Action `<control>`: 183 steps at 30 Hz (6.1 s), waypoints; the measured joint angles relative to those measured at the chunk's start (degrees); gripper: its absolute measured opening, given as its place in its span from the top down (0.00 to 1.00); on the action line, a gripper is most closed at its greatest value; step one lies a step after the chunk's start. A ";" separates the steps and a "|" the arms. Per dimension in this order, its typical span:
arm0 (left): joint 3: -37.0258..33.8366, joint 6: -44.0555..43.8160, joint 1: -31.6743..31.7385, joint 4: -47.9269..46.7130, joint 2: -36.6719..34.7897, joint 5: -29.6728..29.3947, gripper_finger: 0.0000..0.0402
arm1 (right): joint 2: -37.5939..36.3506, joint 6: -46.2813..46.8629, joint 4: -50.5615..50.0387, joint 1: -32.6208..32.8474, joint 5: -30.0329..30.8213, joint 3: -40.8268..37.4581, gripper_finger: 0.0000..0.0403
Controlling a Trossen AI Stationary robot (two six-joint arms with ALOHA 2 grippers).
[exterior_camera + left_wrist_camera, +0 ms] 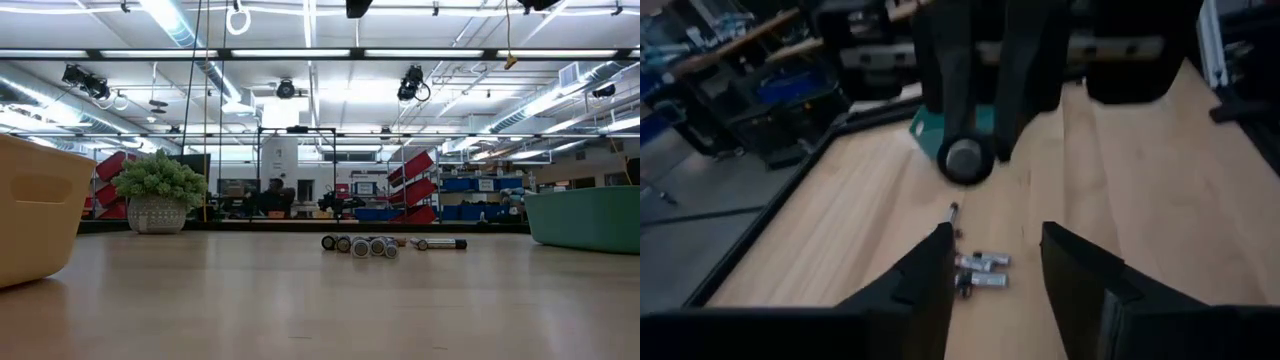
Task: Sort batteries
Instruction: Put the black battery into the yellow bin
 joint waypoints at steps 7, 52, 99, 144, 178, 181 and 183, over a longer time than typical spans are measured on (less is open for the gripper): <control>0.00 6.61 0.05 7.14 0.00 -0.75 0.61 | 0.00 -0.46 0.11 0.00 0.02 0.07 0.94; 0.00 9.64 1.95 11.45 0.02 -0.79 0.84 | 0.00 -0.34 -0.06 0.09 0.86 0.09 0.93; 13.00 -57.10 -14.25 -49.76 7.69 36.61 0.88 | -0.63 3.23 -5.24 3.33 14.65 0.11 0.75; 12.98 -46.14 -8.61 -48.18 7.66 -1.19 0.71 | -8.93 27.94 -57.79 -14.87 5.16 0.09 0.75; 12.92 -45.89 -8.61 -47.57 7.61 -1.60 0.71 | -2.13 23.83 -54.09 -18.21 -6.10 -7.74 0.72; 12.92 -45.89 -8.61 -47.49 7.61 -1.60 0.71 | -1.97 23.76 -53.96 -18.38 -6.10 -7.74 0.72; 12.92 -45.89 -8.61 -47.53 7.61 -1.60 0.71 | -1.97 23.76 -53.96 -18.59 -6.25 -7.74 0.72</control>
